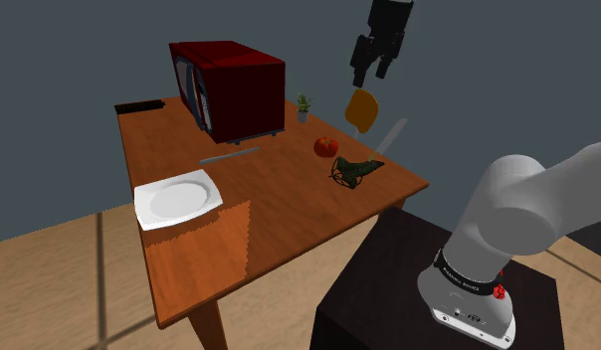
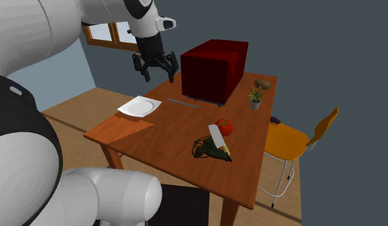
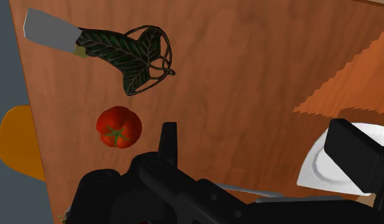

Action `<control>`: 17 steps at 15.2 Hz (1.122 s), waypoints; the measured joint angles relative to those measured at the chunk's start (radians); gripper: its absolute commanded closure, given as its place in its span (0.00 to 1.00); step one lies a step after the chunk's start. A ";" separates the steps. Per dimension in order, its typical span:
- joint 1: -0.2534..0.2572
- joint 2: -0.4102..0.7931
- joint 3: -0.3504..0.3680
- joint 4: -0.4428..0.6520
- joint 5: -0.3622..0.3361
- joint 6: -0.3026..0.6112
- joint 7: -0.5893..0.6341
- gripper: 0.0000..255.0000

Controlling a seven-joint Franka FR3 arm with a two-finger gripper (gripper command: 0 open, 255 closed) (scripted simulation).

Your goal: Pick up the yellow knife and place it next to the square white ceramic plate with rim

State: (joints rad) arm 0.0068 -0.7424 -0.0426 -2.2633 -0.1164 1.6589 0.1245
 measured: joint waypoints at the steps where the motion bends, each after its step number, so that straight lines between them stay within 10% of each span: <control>1: 0.000 0.000 0.000 0.000 0.000 0.000 0.000 0.00; 17: -0.112 0.518 -0.313 0.208 0.137 -0.007 -0.106 0.00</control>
State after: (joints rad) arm -0.1053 -0.2246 -0.3554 -2.0556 0.0203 1.6517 0.0181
